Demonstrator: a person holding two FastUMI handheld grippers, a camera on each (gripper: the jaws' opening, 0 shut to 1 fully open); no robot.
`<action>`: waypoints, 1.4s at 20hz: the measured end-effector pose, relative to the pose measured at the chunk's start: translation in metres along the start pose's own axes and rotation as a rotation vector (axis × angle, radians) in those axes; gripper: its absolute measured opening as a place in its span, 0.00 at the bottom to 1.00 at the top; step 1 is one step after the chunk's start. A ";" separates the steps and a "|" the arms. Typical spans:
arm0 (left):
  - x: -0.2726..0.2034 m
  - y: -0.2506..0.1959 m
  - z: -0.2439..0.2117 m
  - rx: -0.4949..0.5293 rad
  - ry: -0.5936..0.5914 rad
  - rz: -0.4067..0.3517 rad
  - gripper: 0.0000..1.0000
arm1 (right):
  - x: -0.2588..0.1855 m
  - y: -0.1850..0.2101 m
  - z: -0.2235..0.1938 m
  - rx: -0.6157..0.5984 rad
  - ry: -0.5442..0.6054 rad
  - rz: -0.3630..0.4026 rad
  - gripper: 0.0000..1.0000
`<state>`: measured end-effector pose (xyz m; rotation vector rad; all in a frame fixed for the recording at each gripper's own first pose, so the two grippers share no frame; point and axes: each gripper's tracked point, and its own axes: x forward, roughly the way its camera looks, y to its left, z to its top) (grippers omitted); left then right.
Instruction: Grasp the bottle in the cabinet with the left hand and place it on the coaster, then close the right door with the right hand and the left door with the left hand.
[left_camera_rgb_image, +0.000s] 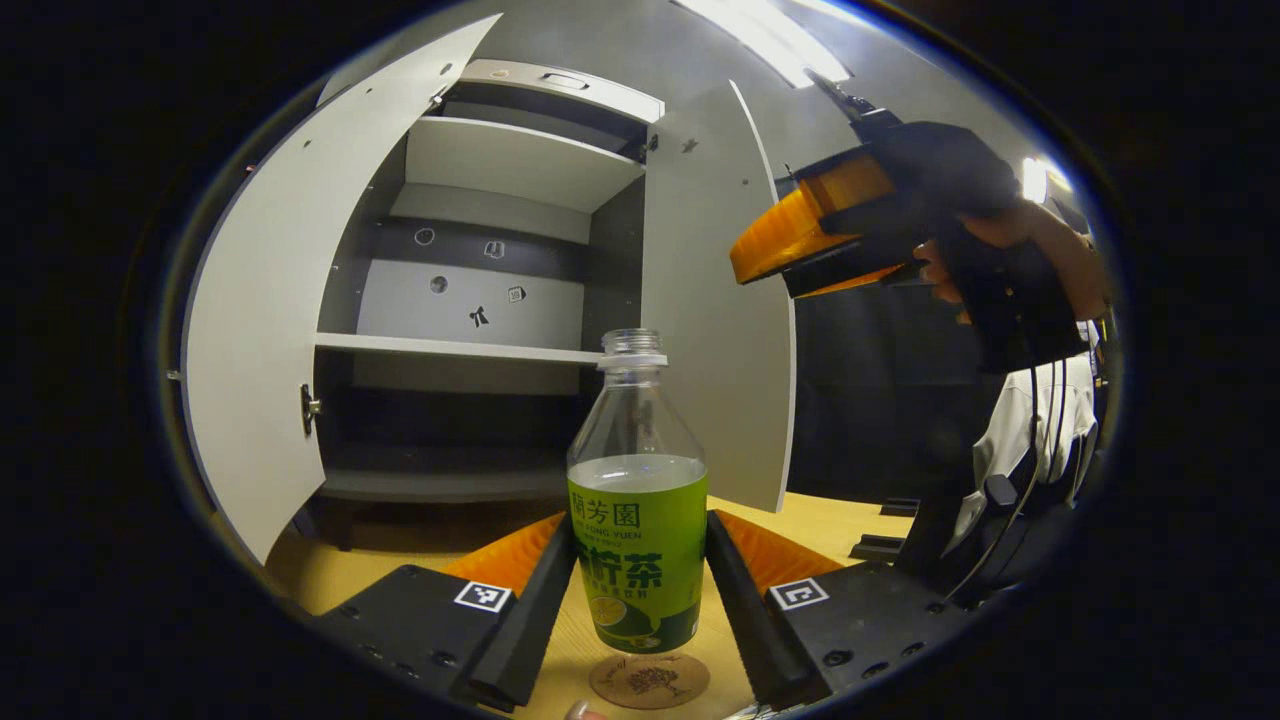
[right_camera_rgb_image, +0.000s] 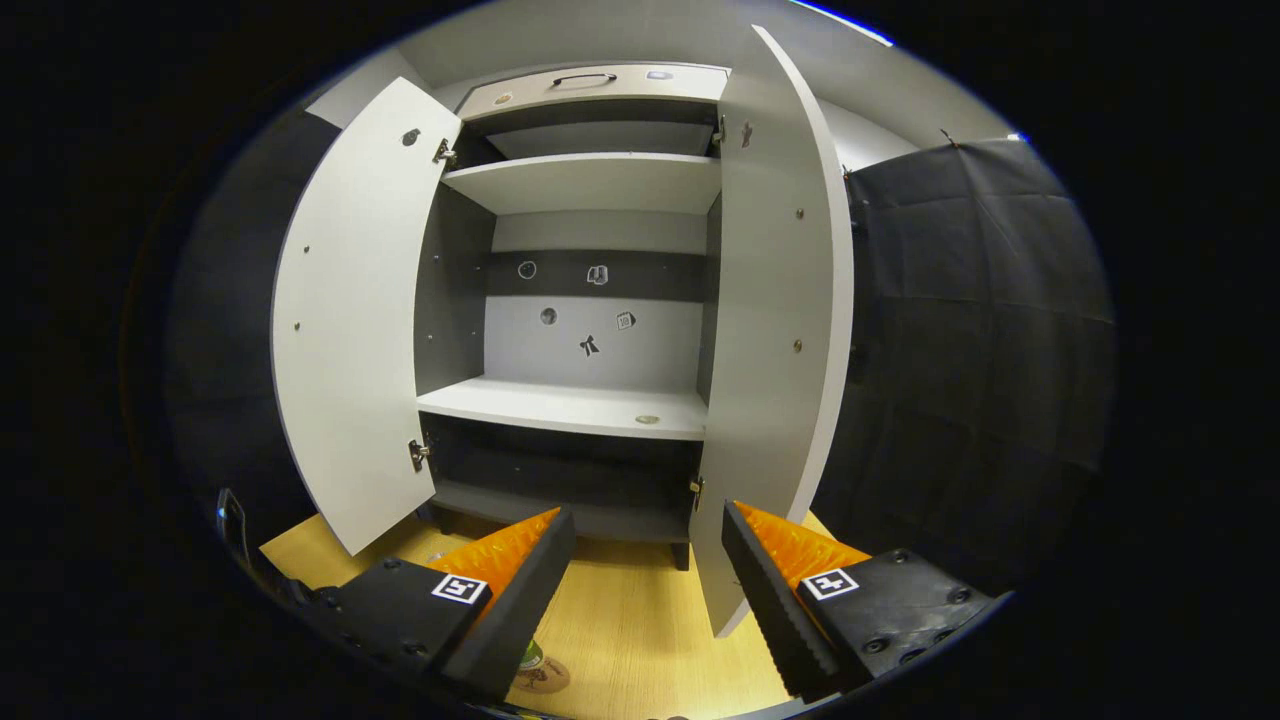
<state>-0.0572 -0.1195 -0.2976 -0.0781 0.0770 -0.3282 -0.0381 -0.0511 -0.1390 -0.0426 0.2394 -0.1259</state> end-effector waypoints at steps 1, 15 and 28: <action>-0.001 -0.002 -0.010 0.001 0.008 0.003 0.79 | 0.002 0.003 -0.009 0.021 0.021 0.009 0.98; -0.008 -0.002 -0.074 0.035 0.029 0.028 0.79 | 0.005 0.041 -0.072 0.030 0.159 0.088 0.98; -0.001 -0.003 -0.048 0.091 0.000 0.019 0.98 | 0.003 0.035 -0.074 0.026 0.169 0.107 0.98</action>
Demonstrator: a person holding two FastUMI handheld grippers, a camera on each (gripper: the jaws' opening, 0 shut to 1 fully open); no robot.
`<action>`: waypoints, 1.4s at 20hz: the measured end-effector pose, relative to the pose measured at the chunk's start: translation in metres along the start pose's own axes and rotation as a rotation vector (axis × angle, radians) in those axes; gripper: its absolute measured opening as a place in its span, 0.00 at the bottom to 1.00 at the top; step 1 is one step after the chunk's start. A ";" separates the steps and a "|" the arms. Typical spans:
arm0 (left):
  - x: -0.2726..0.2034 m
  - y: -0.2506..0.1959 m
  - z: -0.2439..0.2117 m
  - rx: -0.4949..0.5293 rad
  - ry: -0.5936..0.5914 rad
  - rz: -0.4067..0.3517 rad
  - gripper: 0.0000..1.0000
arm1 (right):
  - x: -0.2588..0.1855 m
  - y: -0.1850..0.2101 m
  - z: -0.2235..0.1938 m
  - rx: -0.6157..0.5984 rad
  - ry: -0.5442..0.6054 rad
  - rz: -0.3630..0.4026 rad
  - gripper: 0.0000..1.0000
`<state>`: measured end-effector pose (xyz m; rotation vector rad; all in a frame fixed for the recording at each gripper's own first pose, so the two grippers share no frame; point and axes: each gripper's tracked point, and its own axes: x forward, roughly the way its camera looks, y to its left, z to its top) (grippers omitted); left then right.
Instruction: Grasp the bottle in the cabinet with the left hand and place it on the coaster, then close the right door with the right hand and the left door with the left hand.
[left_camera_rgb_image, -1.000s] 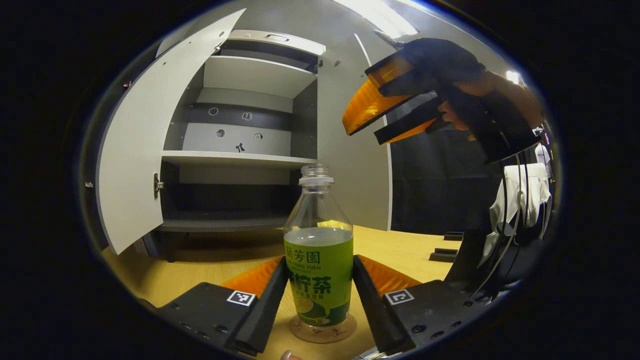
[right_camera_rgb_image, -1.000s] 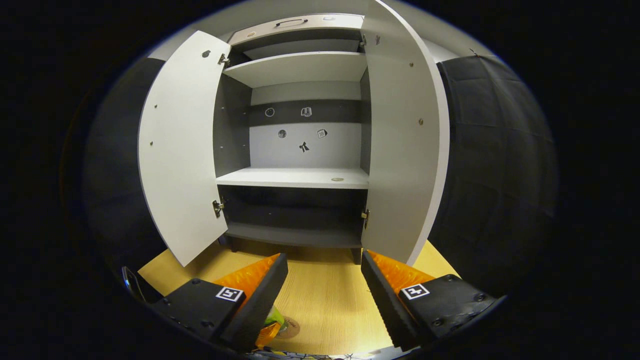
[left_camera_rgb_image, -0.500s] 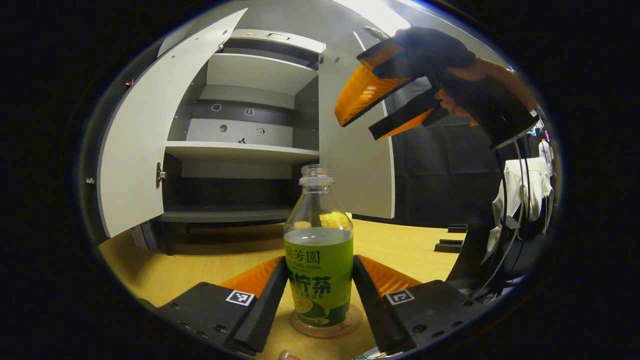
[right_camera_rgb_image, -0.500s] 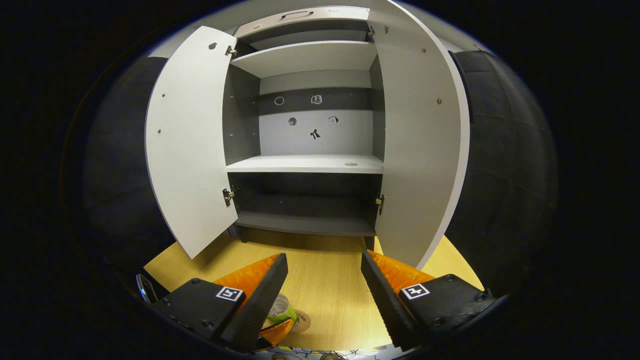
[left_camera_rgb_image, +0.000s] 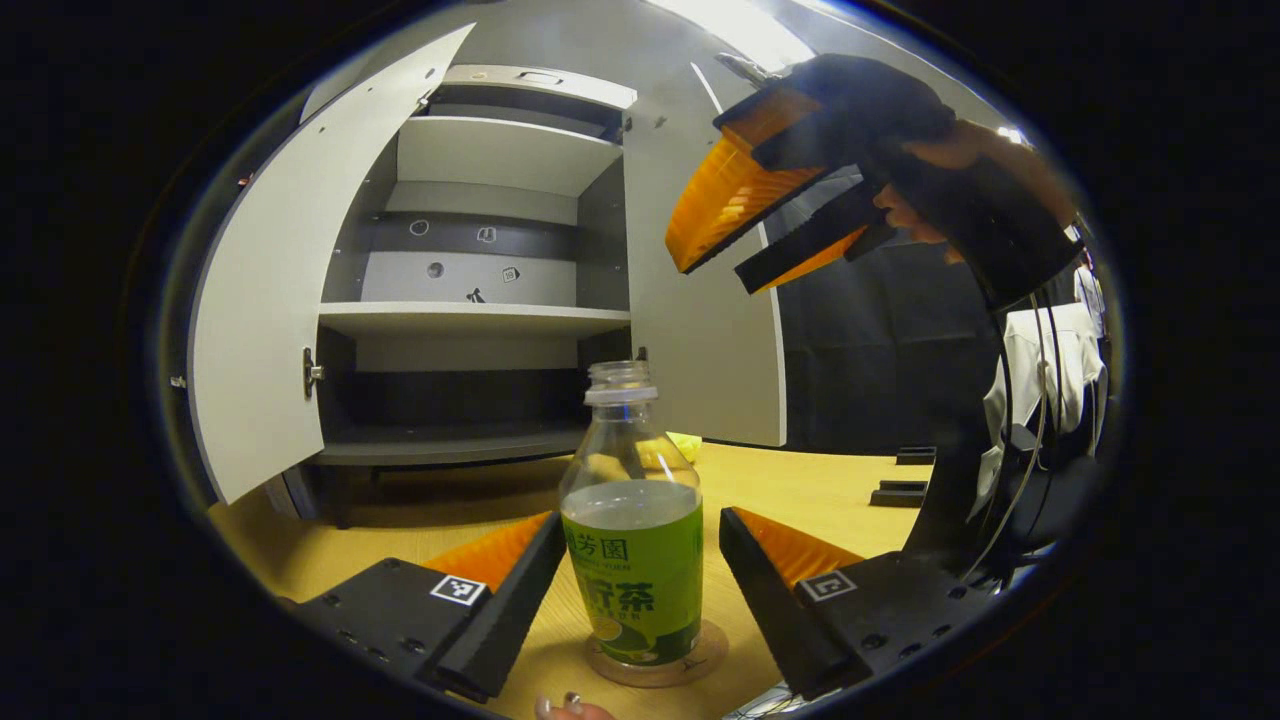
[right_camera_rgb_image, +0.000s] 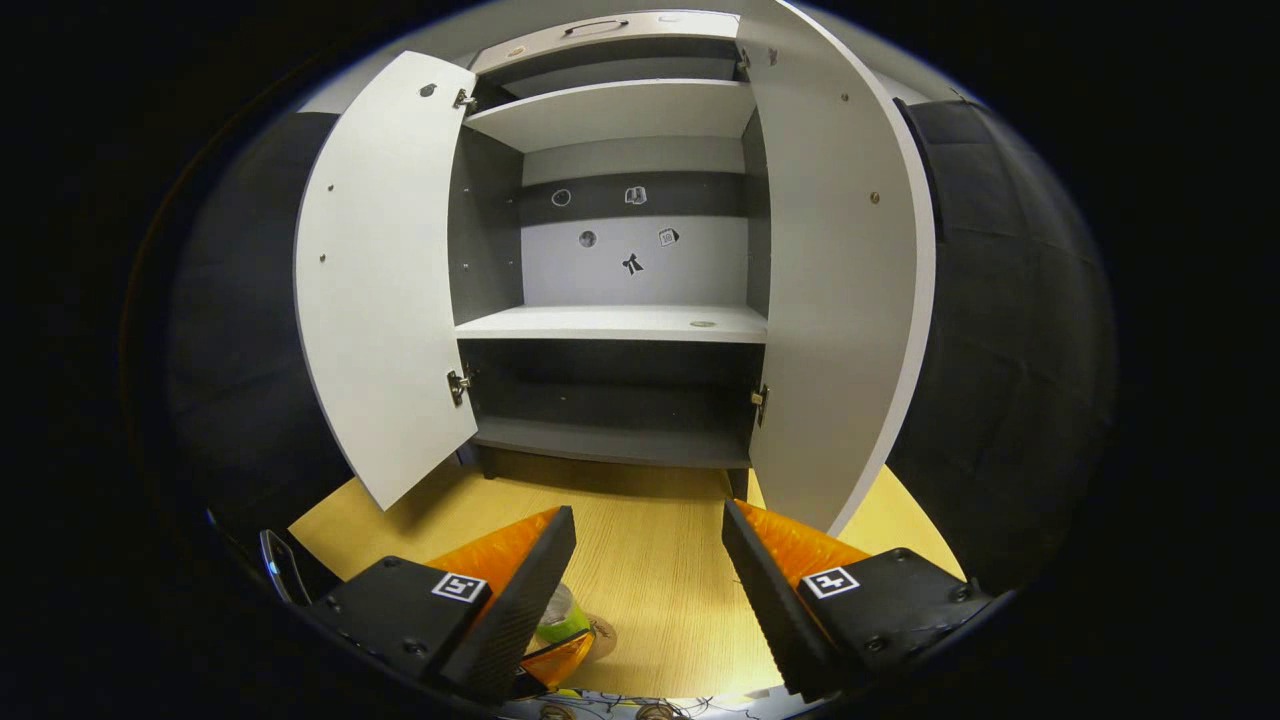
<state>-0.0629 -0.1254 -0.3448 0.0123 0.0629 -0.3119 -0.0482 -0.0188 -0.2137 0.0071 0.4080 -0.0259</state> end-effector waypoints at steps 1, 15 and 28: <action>0.001 0.003 0.007 -0.001 -0.001 0.004 0.96 | 0.000 0.000 0.004 -0.001 -0.006 0.001 0.98; 0.031 0.034 0.218 -0.022 -0.082 -0.025 0.96 | -0.078 -0.091 0.158 0.048 -0.408 -0.224 0.98; -0.079 0.192 0.292 0.030 0.021 0.522 0.96 | -0.056 -0.188 0.186 0.025 -0.427 -0.227 0.99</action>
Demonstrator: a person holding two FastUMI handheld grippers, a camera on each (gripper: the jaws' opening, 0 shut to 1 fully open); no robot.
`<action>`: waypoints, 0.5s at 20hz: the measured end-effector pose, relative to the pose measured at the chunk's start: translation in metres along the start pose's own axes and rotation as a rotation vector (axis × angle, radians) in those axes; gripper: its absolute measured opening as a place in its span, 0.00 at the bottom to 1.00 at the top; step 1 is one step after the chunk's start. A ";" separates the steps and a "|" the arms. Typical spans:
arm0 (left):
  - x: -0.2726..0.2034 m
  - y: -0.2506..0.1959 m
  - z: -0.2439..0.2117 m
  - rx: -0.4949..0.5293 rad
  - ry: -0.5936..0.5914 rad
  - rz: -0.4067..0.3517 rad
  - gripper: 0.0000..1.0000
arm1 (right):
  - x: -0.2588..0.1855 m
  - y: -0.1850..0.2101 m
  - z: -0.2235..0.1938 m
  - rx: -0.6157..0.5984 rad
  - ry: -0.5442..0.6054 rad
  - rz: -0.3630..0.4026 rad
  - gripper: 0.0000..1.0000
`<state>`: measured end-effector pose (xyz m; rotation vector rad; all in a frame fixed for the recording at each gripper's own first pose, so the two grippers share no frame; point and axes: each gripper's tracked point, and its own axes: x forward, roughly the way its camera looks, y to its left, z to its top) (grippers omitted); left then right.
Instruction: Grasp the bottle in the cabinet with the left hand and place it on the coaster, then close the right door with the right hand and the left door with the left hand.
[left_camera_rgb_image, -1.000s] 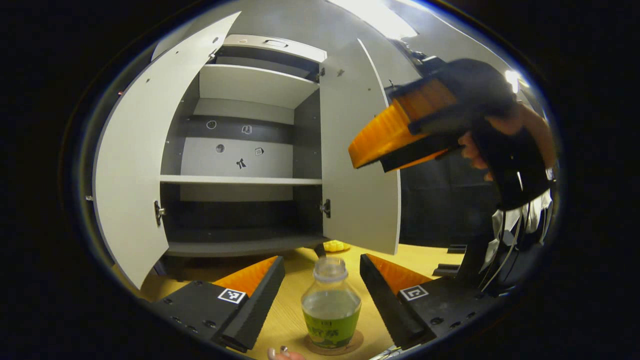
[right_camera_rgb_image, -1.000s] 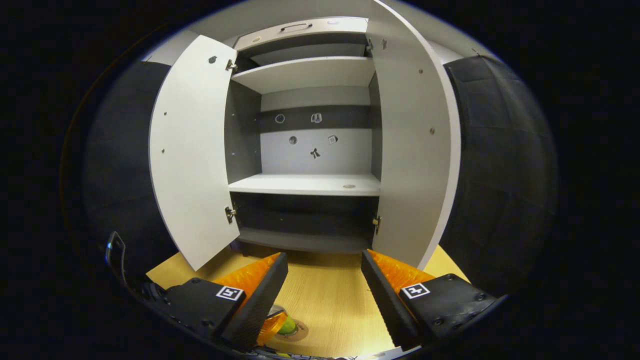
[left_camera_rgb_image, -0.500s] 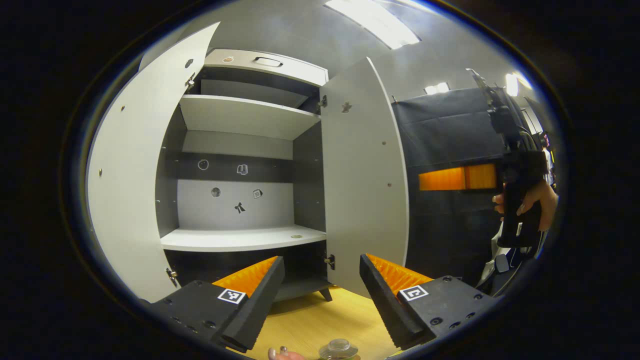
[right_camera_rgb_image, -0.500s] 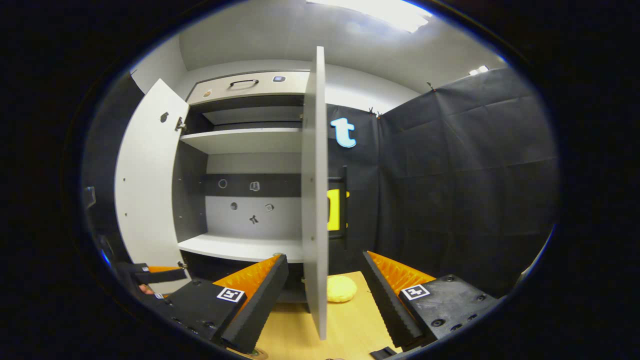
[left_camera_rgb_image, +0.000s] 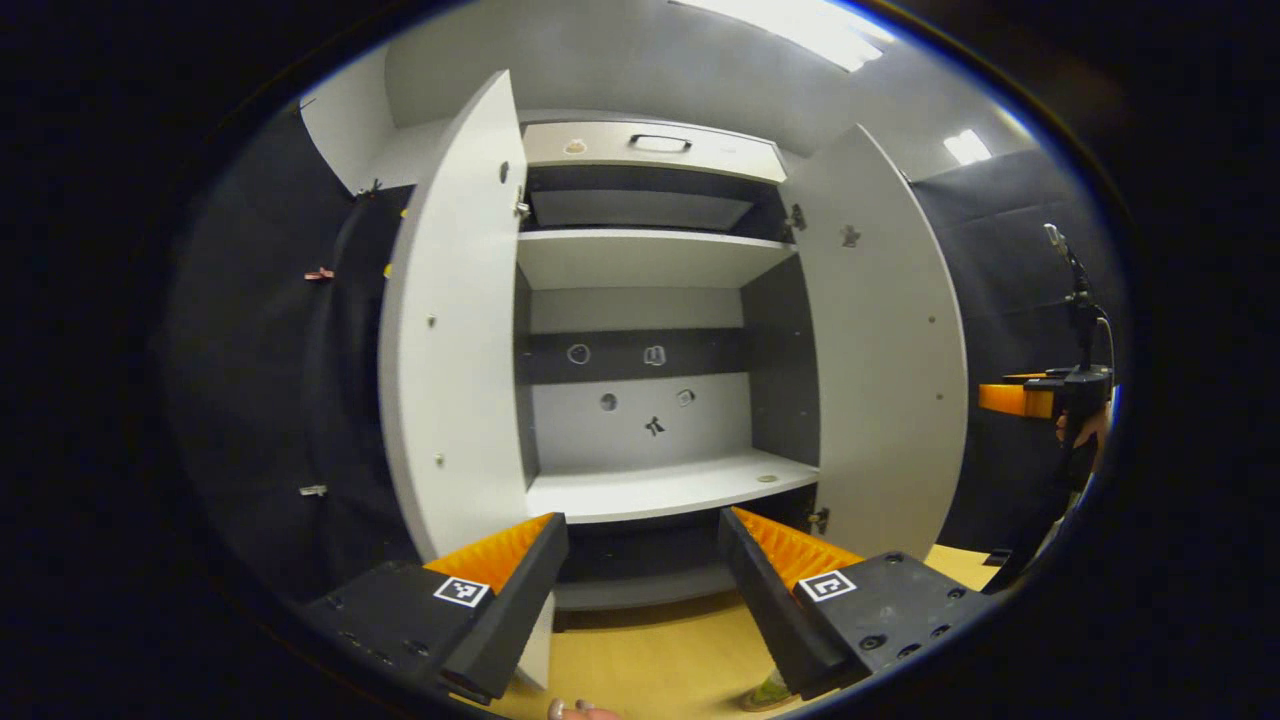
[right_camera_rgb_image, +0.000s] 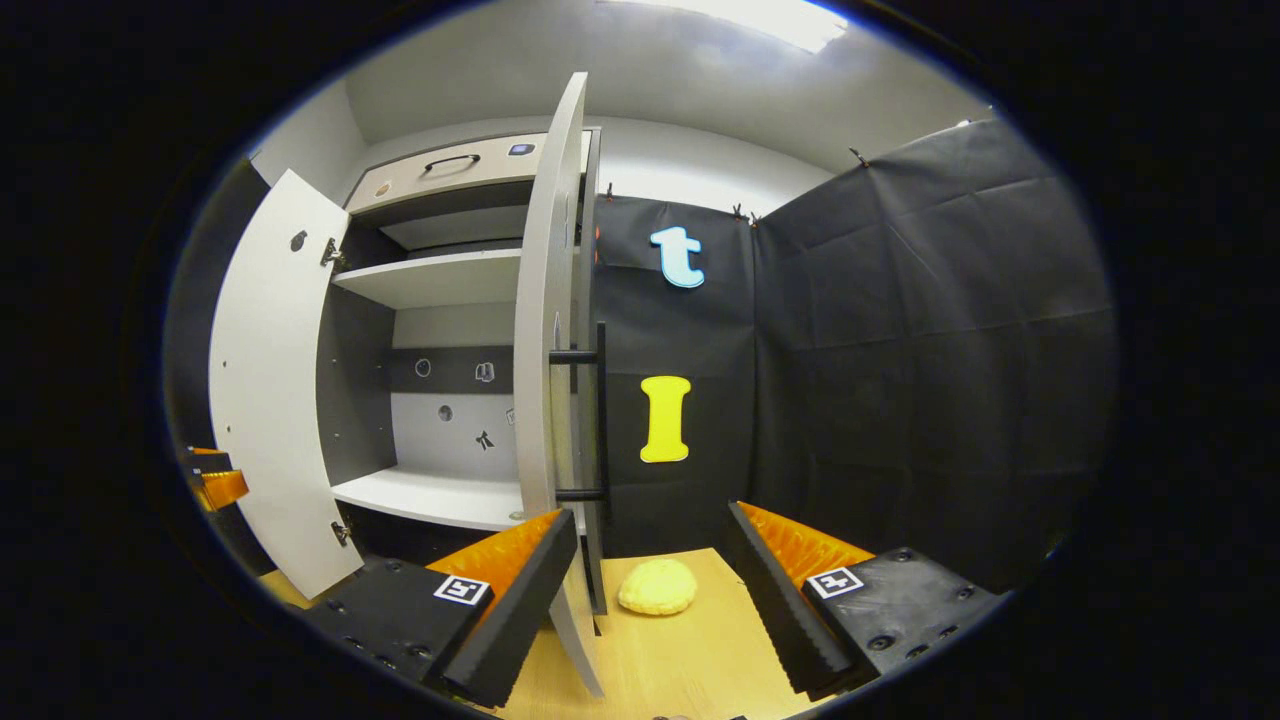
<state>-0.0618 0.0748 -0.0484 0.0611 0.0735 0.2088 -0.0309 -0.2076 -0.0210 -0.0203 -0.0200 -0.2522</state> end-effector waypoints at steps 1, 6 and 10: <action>-0.009 0.013 -0.002 0.003 0.015 0.051 0.96 | 0.004 0.003 -0.001 -0.001 0.002 0.033 0.99; -0.051 0.064 -0.010 -0.006 0.063 0.256 0.96 | 0.016 0.011 -0.007 0.005 0.017 0.152 0.96; -0.067 0.094 -0.019 -0.005 0.106 0.343 0.96 | 0.018 0.024 -0.014 0.034 0.041 0.228 0.96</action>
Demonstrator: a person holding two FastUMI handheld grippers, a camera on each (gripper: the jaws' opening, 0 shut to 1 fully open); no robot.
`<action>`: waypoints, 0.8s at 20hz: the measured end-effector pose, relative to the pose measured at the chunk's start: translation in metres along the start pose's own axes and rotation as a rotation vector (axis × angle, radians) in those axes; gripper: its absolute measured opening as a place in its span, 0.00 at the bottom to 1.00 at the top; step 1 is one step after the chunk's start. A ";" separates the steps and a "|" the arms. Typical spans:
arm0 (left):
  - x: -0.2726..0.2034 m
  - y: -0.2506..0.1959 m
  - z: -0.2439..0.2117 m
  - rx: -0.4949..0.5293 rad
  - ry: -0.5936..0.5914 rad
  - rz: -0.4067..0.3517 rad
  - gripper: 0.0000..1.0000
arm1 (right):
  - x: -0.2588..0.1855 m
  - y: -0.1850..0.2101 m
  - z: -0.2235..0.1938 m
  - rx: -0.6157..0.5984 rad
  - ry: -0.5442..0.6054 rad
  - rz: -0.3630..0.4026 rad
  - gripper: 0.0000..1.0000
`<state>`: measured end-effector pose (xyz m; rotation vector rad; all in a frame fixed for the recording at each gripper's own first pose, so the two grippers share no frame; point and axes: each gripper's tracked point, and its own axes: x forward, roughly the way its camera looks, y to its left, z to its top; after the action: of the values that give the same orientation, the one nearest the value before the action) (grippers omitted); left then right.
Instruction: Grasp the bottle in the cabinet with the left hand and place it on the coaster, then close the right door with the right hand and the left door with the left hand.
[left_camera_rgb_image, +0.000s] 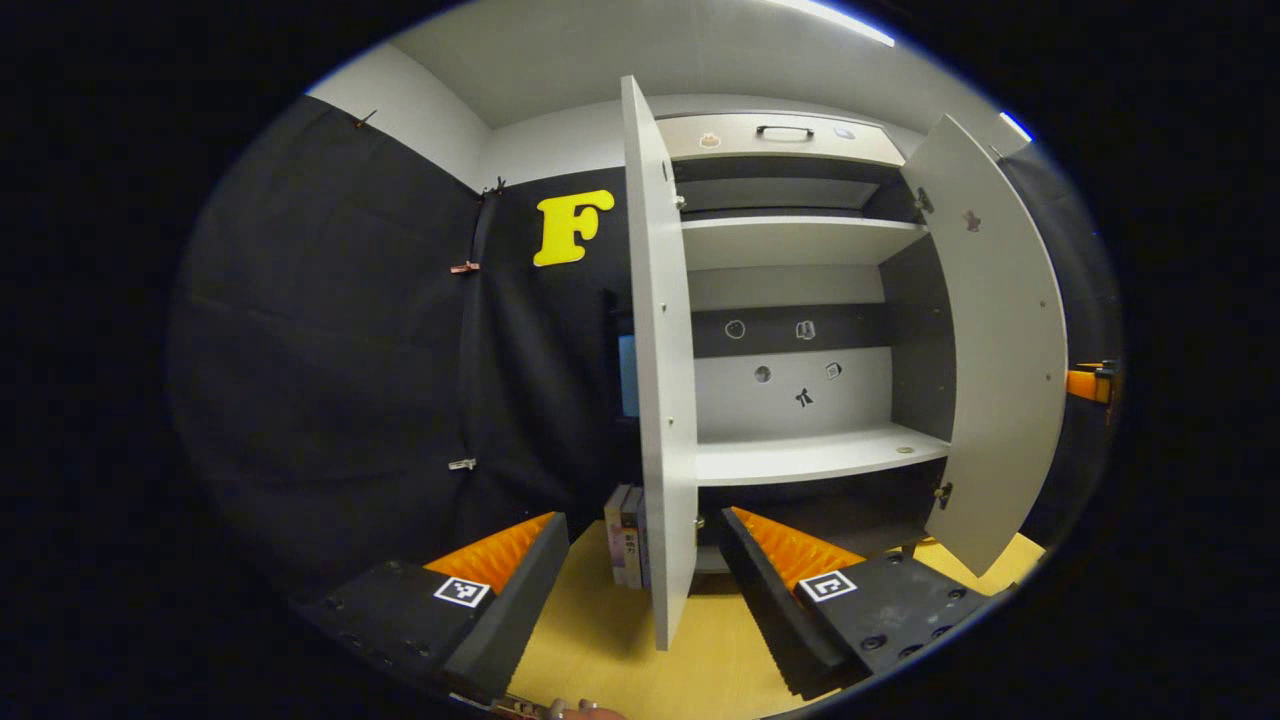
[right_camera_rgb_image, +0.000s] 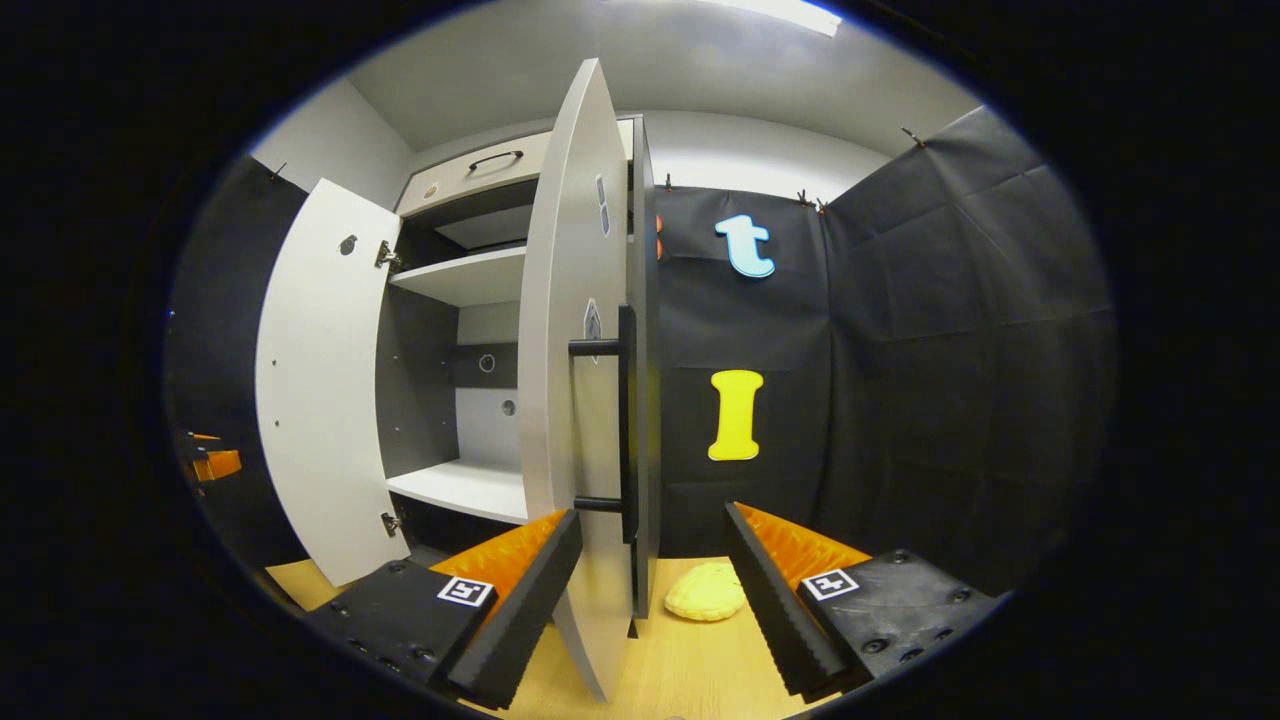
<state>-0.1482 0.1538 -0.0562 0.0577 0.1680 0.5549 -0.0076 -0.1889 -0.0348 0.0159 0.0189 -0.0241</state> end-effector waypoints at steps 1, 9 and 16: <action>0.000 0.008 0.001 0.005 0.001 0.016 0.96 | 0.000 0.004 0.000 0.004 0.001 0.017 0.96; 0.019 0.033 0.001 -0.001 0.012 0.038 0.96 | 0.019 0.069 -0.005 0.012 0.018 0.146 0.96; 0.057 0.045 0.004 0.026 0.011 0.014 0.96 | 0.046 0.105 -0.017 0.015 0.039 0.164 0.96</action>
<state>-0.1230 0.2221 -0.0562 0.0807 0.1861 0.5673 0.0407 -0.0848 -0.0510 0.0327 0.0561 0.1400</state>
